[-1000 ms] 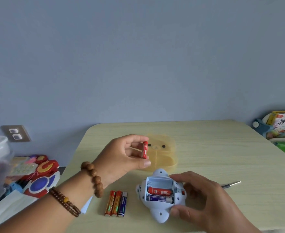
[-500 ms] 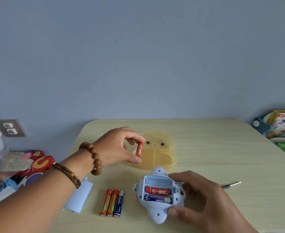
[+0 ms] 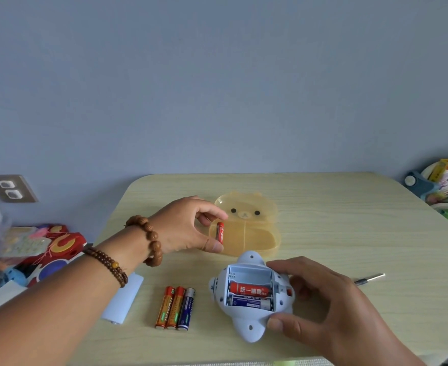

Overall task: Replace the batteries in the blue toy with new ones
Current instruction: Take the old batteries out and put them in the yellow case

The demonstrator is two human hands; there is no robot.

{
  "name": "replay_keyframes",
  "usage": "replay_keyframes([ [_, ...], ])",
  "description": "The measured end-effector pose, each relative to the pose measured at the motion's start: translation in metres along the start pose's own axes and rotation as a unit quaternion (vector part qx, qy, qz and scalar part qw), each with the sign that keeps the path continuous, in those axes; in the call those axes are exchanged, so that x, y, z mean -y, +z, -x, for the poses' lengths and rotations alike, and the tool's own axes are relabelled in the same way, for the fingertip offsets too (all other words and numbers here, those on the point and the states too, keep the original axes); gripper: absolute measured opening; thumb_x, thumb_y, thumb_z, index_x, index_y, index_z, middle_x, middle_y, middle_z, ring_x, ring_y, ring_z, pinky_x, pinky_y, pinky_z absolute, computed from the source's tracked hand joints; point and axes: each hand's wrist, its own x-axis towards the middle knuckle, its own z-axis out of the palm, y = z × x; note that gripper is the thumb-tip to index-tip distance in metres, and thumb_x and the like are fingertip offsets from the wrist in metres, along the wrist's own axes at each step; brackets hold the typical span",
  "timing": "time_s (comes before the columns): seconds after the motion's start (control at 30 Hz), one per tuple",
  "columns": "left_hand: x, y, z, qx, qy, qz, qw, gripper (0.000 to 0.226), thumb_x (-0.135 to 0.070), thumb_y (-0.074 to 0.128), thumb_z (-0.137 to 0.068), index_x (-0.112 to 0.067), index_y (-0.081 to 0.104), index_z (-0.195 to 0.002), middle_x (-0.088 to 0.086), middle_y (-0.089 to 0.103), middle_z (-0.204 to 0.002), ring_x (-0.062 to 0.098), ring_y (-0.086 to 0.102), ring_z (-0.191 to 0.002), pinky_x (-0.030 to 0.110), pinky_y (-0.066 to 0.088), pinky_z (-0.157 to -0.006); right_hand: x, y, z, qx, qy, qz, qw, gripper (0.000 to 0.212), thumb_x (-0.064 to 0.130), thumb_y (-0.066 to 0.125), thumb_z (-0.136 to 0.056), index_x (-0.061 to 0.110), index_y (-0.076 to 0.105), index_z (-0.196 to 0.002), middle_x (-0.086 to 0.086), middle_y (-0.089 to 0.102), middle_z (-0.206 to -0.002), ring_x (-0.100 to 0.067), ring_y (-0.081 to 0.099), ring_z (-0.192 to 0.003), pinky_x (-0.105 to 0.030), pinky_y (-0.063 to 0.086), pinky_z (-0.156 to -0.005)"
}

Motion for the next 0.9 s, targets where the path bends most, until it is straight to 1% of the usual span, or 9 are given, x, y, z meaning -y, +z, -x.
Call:
replay_keyframes([
  [0.23, -0.003, -0.005, 0.012, -0.005, 0.006, 0.013, 1.000, 0.058, -0.044, 0.088, -0.068, -0.045, 0.063, -0.121, -0.020, 0.058, -0.115, -0.004, 0.056, -0.109, 0.031, 0.055, -0.097, -0.001, -0.001, 0.001, 0.010, 0.001, -0.003, 1.000, 0.057, 0.059, 0.085, -0.065, 0.048, 0.068, -0.119, 0.020, 0.072, -0.111, -0.009, 0.066, -0.095, -0.011, 0.048, -0.078],
  [0.33, -0.015, -0.015, 0.033, -0.018, 0.048, -0.010, 0.999, 0.065, -0.062, 0.079, -0.067, -0.046, 0.058, -0.126, -0.024, 0.055, -0.120, -0.002, 0.054, -0.116, 0.028, 0.050, -0.100, -0.001, -0.002, 0.001, 0.014, 0.007, -0.010, 1.000, 0.057, 0.059, 0.082, -0.069, 0.046, 0.066, -0.123, 0.020, 0.071, -0.115, -0.009, 0.067, -0.099, -0.014, 0.050, -0.081],
  [0.43, -0.031, -0.012, 0.066, 0.017, 0.099, -0.007, 0.995, 0.084, -0.069, 0.080, -0.060, -0.044, 0.051, -0.135, -0.029, 0.051, -0.124, -0.001, 0.051, -0.122, 0.014, 0.043, -0.097, 0.001, -0.002, 0.002, 0.014, 0.016, -0.021, 1.000, 0.059, 0.065, 0.079, -0.071, 0.047, 0.064, -0.126, 0.019, 0.070, -0.118, -0.009, 0.067, -0.102, -0.017, 0.052, -0.084],
  [0.53, -0.044, 0.012, 0.092, 0.038, 0.111, -0.048, 0.992, 0.097, -0.067, 0.083, -0.057, -0.045, 0.040, -0.141, -0.040, 0.042, -0.128, -0.014, 0.044, -0.121, 0.003, 0.035, -0.097, 0.002, -0.002, 0.003, 0.011, 0.037, -0.040, 0.998, 0.064, 0.074, 0.075, -0.068, 0.049, 0.062, -0.126, 0.016, 0.072, -0.118, -0.009, 0.069, -0.107, -0.023, 0.054, -0.088],
  [0.6, -0.047, 0.028, 0.099, 0.012, 0.109, -0.063, 0.992, 0.096, -0.069, 0.081, -0.061, -0.043, 0.040, -0.144, -0.037, 0.043, -0.132, -0.017, 0.043, -0.122, 0.002, 0.033, -0.099, 0.008, -0.002, 0.003, 0.018, 0.048, -0.043, 0.998, 0.060, 0.065, 0.079, -0.072, 0.046, 0.064, -0.127, 0.015, 0.074, -0.117, -0.009, 0.070, -0.107, -0.029, 0.056, -0.092],
  [0.67, -0.046, 0.034, 0.100, -0.026, 0.108, -0.041, 0.993, 0.088, -0.067, 0.082, -0.064, -0.038, 0.049, -0.141, -0.032, 0.051, -0.127, -0.016, 0.048, -0.115, 0.000, 0.035, -0.094, 0.017, -0.004, 0.003, 0.039, 0.063, -0.040, 0.997, 0.047, 0.047, 0.080, -0.082, 0.043, 0.065, -0.126, 0.015, 0.075, -0.115, -0.007, 0.071, -0.106, -0.034, 0.057, -0.094],
  [0.73, -0.047, 0.034, 0.099, -0.045, 0.106, -0.029, 0.993, 0.083, -0.064, 0.084, -0.063, -0.036, 0.056, -0.136, -0.028, 0.057, -0.120, -0.014, 0.052, -0.109, 0.001, 0.038, -0.089, 0.027, -0.005, 0.002, 0.052, 0.080, -0.020, 0.995, 0.033, 0.039, 0.077, -0.088, 0.046, 0.068, -0.118, 0.016, 0.077, -0.107, -0.005, 0.072, -0.097, -0.033, 0.058, -0.089],
  [0.8, -0.050, 0.035, 0.099, -0.055, 0.105, -0.026, 0.993, 0.081, -0.061, 0.086, -0.061, -0.037, 0.058, -0.133, -0.027, 0.059, -0.116, -0.012, 0.054, -0.106, 0.002, 0.040, -0.088, 0.037, -0.002, -0.001, 0.026, 0.105, 0.020, 0.994, 0.020, 0.044, 0.071, -0.088, 0.046, 0.070, -0.108, 0.016, 0.077, -0.096, -0.004, 0.071, -0.086, -0.028, 0.059, -0.079],
  [0.9, -0.056, 0.038, 0.100, -0.058, 0.096, -0.015, 0.994, 0.083, -0.060, 0.089, -0.054, -0.038, 0.060, -0.129, -0.030, 0.057, -0.111, -0.008, 0.056, -0.103, 0.010, 0.046, -0.089, 0.054, 0.011, -0.004, -0.024, 0.151, 0.094, 0.984, 0.017, 0.050, 0.066, -0.083, 0.041, 0.067, -0.098, 0.014, 0.073, -0.085, -0.002, 0.068, -0.080, -0.020, 0.055, -0.067],
])
